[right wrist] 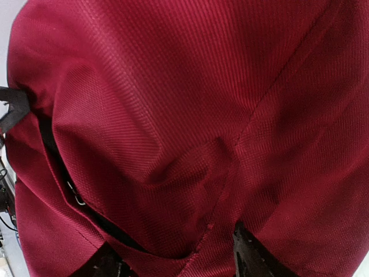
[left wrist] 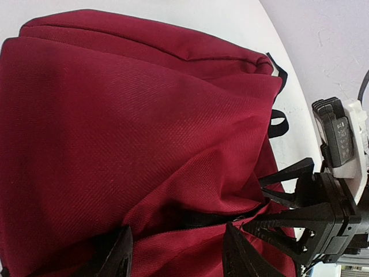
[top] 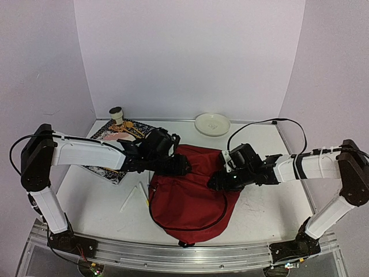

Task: Pack the student bag
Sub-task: Pick up the lower front pocket of the student bag.

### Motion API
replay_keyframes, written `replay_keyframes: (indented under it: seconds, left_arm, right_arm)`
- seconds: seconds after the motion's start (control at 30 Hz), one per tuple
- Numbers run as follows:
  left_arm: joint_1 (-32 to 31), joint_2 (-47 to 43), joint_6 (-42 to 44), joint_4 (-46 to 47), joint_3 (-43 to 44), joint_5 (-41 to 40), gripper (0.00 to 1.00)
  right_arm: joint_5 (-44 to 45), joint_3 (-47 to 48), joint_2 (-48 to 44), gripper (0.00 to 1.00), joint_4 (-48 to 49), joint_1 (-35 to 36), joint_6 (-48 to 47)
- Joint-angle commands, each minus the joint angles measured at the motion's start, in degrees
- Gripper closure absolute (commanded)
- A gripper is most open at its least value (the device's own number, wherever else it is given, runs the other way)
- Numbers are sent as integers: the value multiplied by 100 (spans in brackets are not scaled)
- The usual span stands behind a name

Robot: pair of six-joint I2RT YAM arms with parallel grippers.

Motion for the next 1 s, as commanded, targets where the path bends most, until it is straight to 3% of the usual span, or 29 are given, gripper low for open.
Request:
replay_keyframes:
  seconds: [0.0,0.67,0.97]
  left_arm:
    - [0,159,-162,116,353,330,47]
    - [0,1013,-695,293,577,933,57]
    - [0,889,-1044,1055,299,1315,69]
  right_arm:
    - [102,-201,-21,43,6,38,-69]
    - [292,-177,-623,45,29,149,-246]
    - [379,52,-918,37,32,151,-173]
